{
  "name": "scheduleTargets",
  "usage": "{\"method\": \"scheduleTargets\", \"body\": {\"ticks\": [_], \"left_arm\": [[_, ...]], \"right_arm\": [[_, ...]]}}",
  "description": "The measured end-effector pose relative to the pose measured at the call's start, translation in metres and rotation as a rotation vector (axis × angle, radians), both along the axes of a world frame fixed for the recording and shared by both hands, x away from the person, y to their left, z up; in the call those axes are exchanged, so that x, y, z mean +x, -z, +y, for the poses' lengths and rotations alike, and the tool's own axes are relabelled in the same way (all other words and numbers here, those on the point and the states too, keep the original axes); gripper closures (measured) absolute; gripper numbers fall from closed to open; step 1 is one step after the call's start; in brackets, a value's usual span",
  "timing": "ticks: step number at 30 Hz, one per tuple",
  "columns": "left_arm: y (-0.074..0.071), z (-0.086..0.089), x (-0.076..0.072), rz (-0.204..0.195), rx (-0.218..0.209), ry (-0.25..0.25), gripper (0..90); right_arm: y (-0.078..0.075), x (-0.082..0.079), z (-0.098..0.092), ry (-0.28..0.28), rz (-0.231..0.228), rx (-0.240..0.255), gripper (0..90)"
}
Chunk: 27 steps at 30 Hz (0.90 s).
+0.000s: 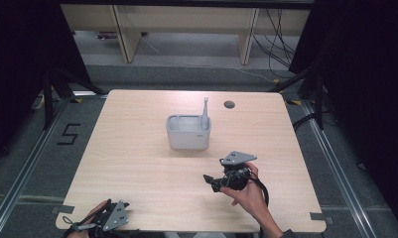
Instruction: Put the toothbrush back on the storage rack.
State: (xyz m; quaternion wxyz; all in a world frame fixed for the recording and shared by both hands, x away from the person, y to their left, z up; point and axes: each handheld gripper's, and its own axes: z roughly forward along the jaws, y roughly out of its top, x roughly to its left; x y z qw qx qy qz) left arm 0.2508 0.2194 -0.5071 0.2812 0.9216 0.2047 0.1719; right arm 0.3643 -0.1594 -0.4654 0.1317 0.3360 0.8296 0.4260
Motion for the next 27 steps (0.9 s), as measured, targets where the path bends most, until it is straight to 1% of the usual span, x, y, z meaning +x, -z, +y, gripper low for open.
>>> {"method": "scheduleTargets", "body": {"ticks": [1,2,4,5,6,7,9,10,11,12,13,14,15,16,17,18,19,21,22,23,24,25,26,27], "left_arm": [[0.0,0.0,-0.001,-0.015,0.001,-0.011,16.2],[0.0,0.0,-0.001,-0.007,-0.003,-0.005,16.2],[0.0,0.0,0.0,0.001,-0.005,0.001,16.2],[0.0,0.0,0.0,0.001,-0.004,-0.002,16.2],[0.0,0.0,0.0,0.001,-0.004,-0.001,16.2],[0.0,0.0,0.0,0.001,-0.005,-0.001,16.2],[-0.001,0.0,0.0,-0.002,-0.003,-0.001,16.2],[0.0,0.0,0.0,-0.005,-0.001,-0.003,16.2],[-0.001,0.0,0.0,-0.001,-0.004,0.0,16.2],[-0.001,0.0,0.0,0.0,-0.004,0.0,16.2],[0.0,0.0,0.0,-0.006,-0.001,-0.004,16.2],[-0.001,0.0,-0.001,-0.001,-0.005,-0.001,16.2],[-0.001,0.0,0.0,0.001,-0.005,0.0,16.2],[0.0,0.0,0.0,-0.001,-0.004,-0.001,16.2],[0.0,0.0,0.0,-0.001,-0.004,-0.002,16.2],[0.0,0.0,0.0,0.0,-0.004,-0.001,16.2],[-0.001,0.0,-0.001,-0.001,-0.005,-0.001,16.2],[0.0,0.0,0.0,0.0,-0.004,-0.001,16.2],[0.0,0.0,0.0,-0.001,-0.003,-0.002,16.2],[0.0,0.0,0.0,0.0,-0.004,-0.002,16.2],[0.0,0.0,0.0,0.0,-0.004,-0.001,16.2],[0.0,0.0,-0.001,0.0,-0.005,-0.001,16.2],[0.0,0.0,0.0,-0.002,0.0,-0.002,16.2],[0.0,0.0,0.0,-0.001,-0.003,-0.002,16.3]], "right_arm": [[0.0,-0.001,-0.001,0.009,-0.008,-0.006,18.0],[0.002,-0.003,0.0,0.023,0.005,0.007,17.9],[0.004,-0.004,-0.002,0.01,0.02,0.002,17.9],[0.005,-0.004,-0.001,0.01,0.015,0.01,17.9],[0.006,-0.005,-0.002,0.011,0.022,0.001,17.8],[0.007,-0.006,-0.002,0.019,0.026,0.007,17.8],[0.009,-0.005,-0.003,0.001,0.013,-0.003,17.8],[0.009,-0.007,-0.004,0.01,0.028,-0.001,17.8],[0.01,-0.007,-0.003,0.011,0.023,0.004,17.8],[0.01,-0.008,-0.004,0.002,0.029,0.015,17.8],[0.009,-0.009,-0.005,0.005,0.043,0.008,17.8],[0.01,-0.011,-0.006,0.019,0.03,0.009,17.8],[0.009,-0.013,-0.006,0.023,0.036,0.004,17.8],[0.01,-0.013,-0.007,0.006,0.014,0.001,17.8],[0.01,-0.015,-0.007,0.019,0.035,0.011,17.8],[0.011,-0.015,-0.008,0.014,0.034,0.008,17.8],[0.011,-0.018,-0.008,0.018,0.045,0.011,17.8],[0.012,-0.019,-0.01,0.001,0.034,0.008,17.8],[0.012,-0.022,-0.01,0.016,0.054,0.013,17.7],[0.013,-0.021,-0.012,0.01,0.042,0.011,17.5],[0.014,-0.022,-0.012,0.004,0.039,0.017,17.4],[0.014,-0.023,-0.014,0.005,0.03,0.006,17.4],[0.014,-0.025,-0.014,0.014,0.053,0.018,17.3],[0.015,-0.026,-0.015,0.0,0.039,0.014,17.1]]}}
